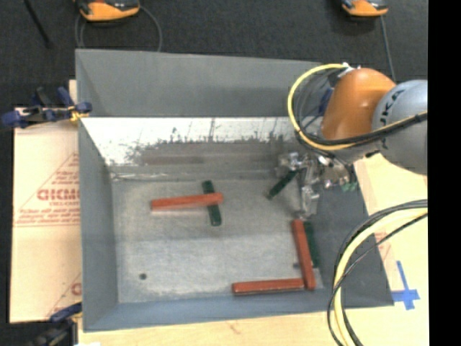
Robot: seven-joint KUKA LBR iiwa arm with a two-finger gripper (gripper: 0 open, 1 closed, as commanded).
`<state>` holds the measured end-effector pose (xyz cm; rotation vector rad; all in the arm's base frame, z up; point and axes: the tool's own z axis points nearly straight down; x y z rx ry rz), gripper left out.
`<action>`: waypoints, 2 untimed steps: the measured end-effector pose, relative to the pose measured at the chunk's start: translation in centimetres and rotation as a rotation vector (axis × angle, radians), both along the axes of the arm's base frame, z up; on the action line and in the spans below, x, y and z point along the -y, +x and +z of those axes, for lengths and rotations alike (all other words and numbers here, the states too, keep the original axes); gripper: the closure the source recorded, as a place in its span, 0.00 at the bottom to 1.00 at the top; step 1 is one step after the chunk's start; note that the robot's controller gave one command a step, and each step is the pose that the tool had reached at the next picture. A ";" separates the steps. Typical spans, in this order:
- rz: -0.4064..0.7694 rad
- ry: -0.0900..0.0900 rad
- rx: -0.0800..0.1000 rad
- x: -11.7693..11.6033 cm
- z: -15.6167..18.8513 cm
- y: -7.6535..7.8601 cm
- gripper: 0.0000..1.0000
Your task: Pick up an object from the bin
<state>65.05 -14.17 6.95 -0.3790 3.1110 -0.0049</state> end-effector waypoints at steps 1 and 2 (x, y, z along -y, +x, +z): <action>0.001 0.001 0.003 -0.1 0.3 0.1 1.00; -0.017 -0.002 0.006 0.6 15.6 -1.5 1.00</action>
Offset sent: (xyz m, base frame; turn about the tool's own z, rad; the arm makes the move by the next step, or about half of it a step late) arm 0.0000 0.0000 0.0000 0.0000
